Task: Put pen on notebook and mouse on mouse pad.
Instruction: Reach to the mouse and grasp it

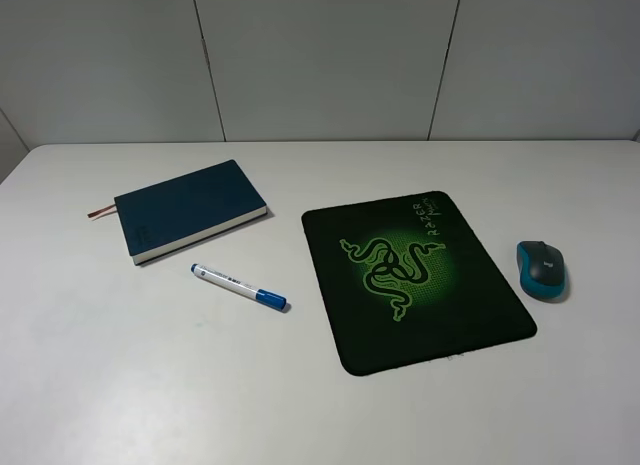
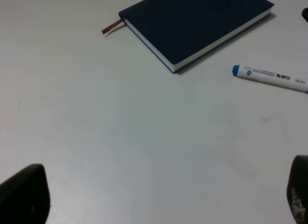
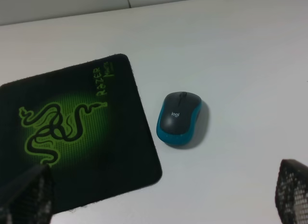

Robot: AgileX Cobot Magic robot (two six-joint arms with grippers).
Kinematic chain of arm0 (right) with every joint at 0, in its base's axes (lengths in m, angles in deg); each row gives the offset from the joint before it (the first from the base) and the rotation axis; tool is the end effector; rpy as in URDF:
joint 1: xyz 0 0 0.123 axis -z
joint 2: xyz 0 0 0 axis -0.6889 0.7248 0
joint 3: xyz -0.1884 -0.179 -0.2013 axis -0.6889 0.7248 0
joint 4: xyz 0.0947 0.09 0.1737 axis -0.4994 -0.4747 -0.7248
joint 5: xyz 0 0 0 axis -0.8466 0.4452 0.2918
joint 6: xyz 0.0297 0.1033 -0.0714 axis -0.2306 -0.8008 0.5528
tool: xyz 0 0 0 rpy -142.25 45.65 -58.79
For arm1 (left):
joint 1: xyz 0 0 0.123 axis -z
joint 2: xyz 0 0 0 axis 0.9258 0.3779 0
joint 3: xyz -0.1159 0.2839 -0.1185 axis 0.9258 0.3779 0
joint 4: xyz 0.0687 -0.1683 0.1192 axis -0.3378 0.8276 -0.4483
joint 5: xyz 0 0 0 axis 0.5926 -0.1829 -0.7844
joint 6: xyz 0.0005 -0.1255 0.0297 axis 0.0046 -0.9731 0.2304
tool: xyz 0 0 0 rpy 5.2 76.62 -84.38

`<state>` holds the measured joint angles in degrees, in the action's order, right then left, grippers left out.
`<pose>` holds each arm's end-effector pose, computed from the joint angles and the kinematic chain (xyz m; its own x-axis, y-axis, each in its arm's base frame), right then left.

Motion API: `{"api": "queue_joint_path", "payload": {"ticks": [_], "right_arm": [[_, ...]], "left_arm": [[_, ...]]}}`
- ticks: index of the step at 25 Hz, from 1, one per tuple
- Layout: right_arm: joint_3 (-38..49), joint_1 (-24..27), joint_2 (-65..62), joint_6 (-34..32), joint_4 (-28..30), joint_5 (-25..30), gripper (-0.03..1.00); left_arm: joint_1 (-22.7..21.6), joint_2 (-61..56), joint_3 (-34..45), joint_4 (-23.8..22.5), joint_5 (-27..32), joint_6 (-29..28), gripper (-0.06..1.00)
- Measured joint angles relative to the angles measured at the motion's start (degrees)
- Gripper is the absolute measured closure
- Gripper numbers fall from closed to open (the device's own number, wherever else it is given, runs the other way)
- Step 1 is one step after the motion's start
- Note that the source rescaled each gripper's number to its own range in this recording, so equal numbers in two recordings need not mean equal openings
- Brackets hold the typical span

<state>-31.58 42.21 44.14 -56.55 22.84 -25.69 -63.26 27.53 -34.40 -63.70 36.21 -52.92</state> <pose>-0.0446 0.0033 0.2461 -0.4253 0.0998 -0.8995 -0.0066 0.9935 0.1133 -0.0453 0.0082 0.2408 -0.4516 0.0915 -0.8875 0.0723 0.9952 0.0658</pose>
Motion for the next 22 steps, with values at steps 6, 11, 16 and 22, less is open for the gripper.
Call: {"api": "queue_joint_path", "payload": {"ticks": [6,11,16,22], "right_arm": [[0.0,0.0,0.0,0.0,0.0,0.0,-0.03],[0.0,0.0,0.0,0.0,0.0,0.0,-0.03],[0.0,0.0,0.0,0.0,0.0,0.0,-0.03],[0.0,0.0,0.0,0.0,-0.2,-0.2,-0.03]], "left_arm": [[0.0,0.0,0.0,0.0,0.0,0.0,-0.04],[0.0,0.0,0.0,0.0,0.0,0.0,-0.04],[0.0,0.0,0.0,0.0,0.0,0.0,-0.04],[0.0,0.0,0.0,0.0,0.0,0.0,-0.04]]}}
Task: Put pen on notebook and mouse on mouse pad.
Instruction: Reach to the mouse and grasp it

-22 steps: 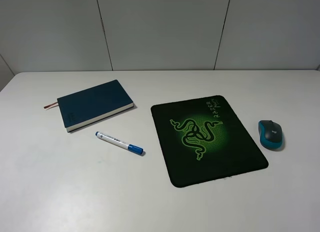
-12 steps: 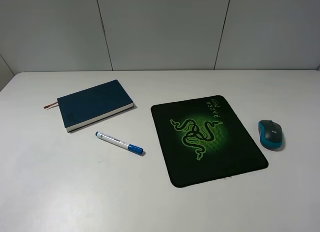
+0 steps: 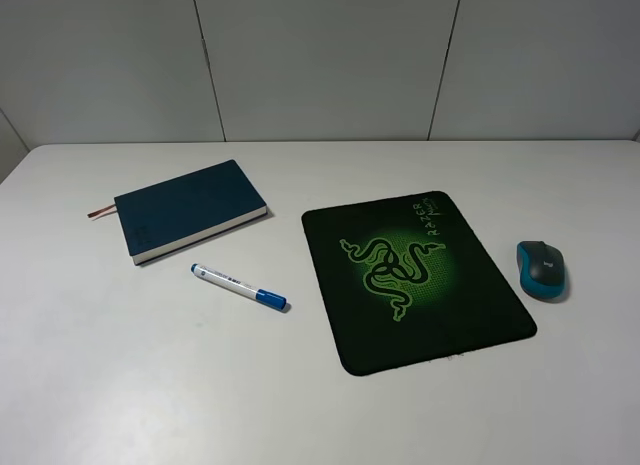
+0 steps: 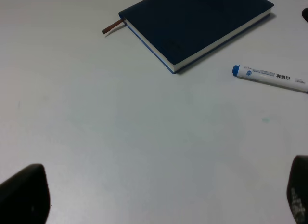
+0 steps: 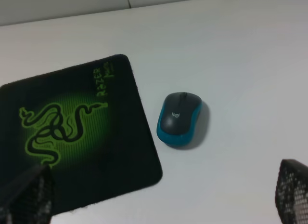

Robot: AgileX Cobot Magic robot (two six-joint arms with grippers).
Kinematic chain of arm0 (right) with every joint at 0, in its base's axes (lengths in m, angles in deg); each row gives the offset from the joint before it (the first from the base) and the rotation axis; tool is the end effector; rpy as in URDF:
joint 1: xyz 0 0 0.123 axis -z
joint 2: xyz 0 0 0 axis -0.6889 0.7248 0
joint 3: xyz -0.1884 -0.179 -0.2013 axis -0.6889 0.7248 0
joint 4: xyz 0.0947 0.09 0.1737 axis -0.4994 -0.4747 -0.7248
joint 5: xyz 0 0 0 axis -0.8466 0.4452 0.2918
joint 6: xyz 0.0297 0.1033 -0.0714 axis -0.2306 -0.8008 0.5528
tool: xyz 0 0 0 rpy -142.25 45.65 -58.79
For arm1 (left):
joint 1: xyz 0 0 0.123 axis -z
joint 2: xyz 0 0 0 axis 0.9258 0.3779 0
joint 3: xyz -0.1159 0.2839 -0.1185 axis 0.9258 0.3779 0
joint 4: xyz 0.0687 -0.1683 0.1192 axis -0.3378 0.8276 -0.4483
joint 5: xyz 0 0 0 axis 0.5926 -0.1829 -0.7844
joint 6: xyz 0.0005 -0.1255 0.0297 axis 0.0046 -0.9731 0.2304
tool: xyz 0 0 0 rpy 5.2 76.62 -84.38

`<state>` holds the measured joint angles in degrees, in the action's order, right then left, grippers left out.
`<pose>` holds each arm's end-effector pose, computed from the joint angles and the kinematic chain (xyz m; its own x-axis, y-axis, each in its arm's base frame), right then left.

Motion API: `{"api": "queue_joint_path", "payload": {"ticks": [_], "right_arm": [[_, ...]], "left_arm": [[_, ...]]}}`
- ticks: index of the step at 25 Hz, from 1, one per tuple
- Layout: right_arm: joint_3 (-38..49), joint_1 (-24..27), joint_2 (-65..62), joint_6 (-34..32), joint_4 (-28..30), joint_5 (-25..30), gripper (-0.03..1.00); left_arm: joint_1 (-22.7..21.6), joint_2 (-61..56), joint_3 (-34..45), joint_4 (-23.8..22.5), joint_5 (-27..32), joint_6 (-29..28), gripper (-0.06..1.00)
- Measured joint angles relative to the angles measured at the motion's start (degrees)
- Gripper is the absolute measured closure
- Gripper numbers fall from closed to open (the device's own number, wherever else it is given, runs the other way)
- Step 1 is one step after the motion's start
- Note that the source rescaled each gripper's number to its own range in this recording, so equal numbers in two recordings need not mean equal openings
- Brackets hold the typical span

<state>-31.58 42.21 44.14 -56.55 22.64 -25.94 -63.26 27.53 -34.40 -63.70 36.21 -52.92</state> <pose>-0.0444 0.0037 0.2466 -0.4216 0.1018 -0.9010 -0.0088 0.9932 0.1164 -0.0453 0.0082 0.2408 -0.4516 0.0915 -0.8875 0.0723 0.9952 0.0658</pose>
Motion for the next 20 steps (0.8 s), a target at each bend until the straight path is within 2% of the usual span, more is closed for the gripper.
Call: {"api": "queue_joint_path", "payload": {"ticks": [6,20], "right_arm": [[-4.2,0.0,6.9,0.0,-0.9,-1.0,-0.03],[-23.1,0.0,40.4,0.3,-1.3,-0.7,-0.03]], "left_arm": [[0.0,0.0,0.0,0.0,0.0,0.0,-0.04],[0.0,0.0,0.0,0.0,0.0,0.0,-0.04]]}}
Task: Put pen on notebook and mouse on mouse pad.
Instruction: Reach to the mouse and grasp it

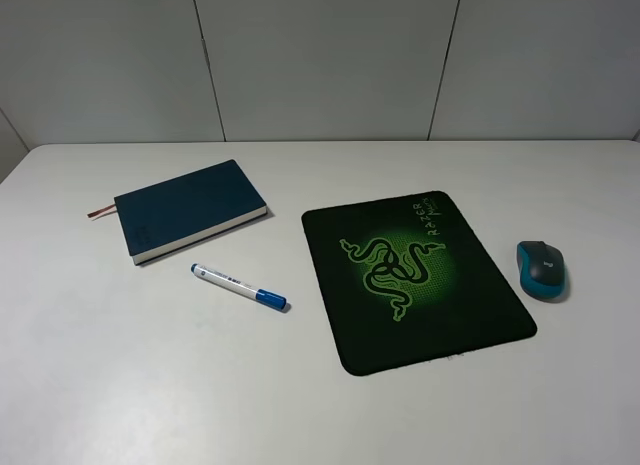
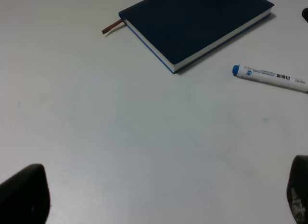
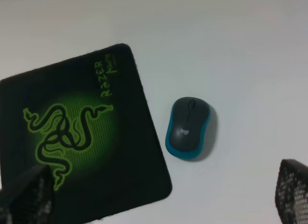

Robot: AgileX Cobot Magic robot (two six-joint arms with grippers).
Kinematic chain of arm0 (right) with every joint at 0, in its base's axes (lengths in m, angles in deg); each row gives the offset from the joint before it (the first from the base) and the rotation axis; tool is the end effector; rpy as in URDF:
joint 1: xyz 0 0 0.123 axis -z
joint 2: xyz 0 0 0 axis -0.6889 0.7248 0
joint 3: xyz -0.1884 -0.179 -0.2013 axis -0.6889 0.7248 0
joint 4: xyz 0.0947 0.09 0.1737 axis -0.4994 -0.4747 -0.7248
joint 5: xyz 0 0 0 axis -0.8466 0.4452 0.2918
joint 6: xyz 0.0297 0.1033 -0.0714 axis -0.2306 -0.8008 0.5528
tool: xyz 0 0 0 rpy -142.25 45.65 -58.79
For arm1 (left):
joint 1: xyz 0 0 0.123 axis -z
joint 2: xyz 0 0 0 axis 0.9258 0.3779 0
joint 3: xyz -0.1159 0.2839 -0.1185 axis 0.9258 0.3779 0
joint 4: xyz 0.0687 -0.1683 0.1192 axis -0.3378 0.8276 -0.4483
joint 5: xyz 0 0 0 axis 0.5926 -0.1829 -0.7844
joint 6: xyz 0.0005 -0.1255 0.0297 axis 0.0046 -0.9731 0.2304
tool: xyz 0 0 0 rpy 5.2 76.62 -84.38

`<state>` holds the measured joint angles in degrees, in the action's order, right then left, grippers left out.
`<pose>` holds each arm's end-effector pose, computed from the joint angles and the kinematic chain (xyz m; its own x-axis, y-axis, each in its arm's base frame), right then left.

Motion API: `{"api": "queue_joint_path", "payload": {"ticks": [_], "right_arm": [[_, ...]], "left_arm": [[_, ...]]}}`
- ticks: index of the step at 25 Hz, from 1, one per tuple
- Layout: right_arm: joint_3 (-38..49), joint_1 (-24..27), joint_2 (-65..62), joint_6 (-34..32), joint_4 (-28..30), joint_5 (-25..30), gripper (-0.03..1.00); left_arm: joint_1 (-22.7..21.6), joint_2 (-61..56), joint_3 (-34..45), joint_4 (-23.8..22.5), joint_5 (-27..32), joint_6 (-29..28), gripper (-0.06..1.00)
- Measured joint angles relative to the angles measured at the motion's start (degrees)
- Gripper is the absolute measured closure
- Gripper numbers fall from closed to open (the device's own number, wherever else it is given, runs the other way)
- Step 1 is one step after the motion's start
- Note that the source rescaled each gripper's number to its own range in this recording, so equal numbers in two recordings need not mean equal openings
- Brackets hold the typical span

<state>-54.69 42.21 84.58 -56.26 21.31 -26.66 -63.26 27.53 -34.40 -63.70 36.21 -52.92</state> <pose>0.0714 0.0089 0.3631 -0.6627 0.1038 -0.7416 0.0145 0.9919 0.1259 -0.0453 0.0082 0.2408 -0.4516 0.0915 -0.8875 0.0723 0.9952 0.0658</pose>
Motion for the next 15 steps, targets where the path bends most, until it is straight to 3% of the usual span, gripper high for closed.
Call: {"api": "queue_joint_path", "payload": {"ticks": [8,15], "right_arm": [[-8.6,0.0,16.7,1.5,-0.6,5.1,-0.03],[-10.3,0.0,27.0,1.9,-0.6,6.7,-0.03]], "left_arm": [[0.0,0.0,0.0,0.0,0.0,0.0,-0.04],[0.0,0.0,0.0,0.0,0.0,0.0,-0.04]]}}
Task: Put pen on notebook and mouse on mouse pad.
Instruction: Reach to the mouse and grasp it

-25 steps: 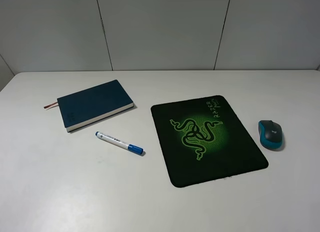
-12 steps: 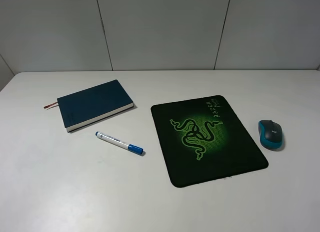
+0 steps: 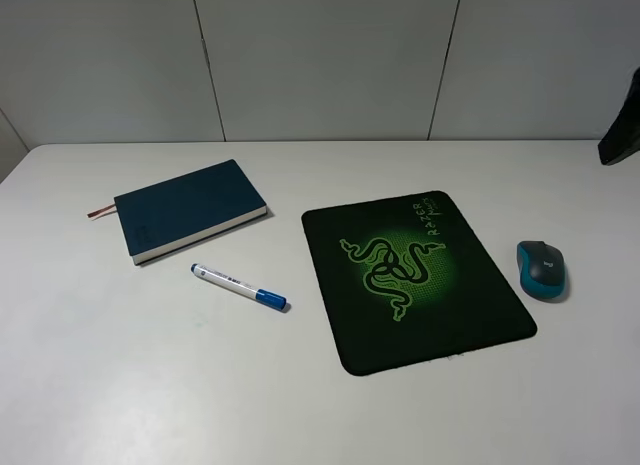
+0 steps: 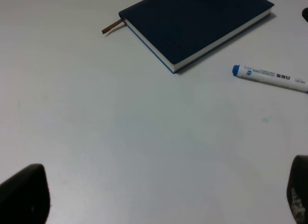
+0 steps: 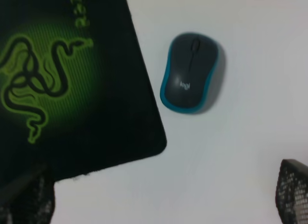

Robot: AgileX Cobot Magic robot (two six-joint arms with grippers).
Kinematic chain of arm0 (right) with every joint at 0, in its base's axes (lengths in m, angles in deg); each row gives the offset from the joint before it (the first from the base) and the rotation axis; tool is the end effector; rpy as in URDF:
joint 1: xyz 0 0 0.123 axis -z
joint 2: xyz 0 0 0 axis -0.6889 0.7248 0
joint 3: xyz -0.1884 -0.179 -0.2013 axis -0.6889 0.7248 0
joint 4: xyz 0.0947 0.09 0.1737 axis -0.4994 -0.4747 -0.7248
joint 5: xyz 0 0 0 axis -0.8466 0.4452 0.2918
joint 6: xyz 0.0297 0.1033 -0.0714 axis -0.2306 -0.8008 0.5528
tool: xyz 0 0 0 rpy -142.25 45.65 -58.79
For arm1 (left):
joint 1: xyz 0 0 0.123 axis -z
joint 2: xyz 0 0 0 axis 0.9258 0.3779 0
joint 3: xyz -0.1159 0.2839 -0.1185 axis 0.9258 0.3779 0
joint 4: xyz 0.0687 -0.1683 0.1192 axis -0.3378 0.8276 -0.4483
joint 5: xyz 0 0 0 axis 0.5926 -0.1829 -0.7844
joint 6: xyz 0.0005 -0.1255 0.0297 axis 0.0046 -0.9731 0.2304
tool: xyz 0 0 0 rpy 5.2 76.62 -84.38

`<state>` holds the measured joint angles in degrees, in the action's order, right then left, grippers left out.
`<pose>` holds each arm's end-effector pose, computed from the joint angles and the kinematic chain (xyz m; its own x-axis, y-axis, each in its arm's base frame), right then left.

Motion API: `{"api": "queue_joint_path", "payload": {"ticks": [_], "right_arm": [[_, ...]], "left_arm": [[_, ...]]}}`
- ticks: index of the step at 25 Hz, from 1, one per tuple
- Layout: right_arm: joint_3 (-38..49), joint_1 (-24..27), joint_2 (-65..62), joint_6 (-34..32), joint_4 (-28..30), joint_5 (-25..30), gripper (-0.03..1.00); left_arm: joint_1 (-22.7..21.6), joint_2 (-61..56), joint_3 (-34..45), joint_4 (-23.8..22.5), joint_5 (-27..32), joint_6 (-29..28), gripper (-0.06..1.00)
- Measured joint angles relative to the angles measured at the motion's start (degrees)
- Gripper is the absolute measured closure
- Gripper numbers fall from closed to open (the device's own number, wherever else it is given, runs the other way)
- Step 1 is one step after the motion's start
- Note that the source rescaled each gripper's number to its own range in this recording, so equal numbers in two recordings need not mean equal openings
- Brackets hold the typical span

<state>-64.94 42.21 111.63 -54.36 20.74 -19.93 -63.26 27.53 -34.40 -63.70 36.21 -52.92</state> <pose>0.1791 0.0130 0.3463 -0.9059 0.0627 -0.4189 0.0240 0.9950 0.0970 -0.0453 0.0082 0.2408 -0.4516 0.0915 -0.8875 0.0723 0.9952 0.0658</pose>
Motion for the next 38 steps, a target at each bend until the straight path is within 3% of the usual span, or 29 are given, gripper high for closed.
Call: {"api": "queue_joint_path", "payload": {"ticks": [9,20,38], "right_arm": [[0.0,0.0,11.2,0.0,0.6,-2.5,-0.03],[0.0,0.0,24.9,-0.5,2.2,-10.0,-0.03],[0.0,0.0,37.9,-1.9,5.9,-17.9,-0.03]], "left_arm": [[0.0,0.0,0.0,0.0,0.0,0.0,-0.04],[0.0,0.0,0.0,0.0,0.0,0.0,-0.04],[0.0,0.0,0.0,0.0,0.0,0.0,-0.04]]}}
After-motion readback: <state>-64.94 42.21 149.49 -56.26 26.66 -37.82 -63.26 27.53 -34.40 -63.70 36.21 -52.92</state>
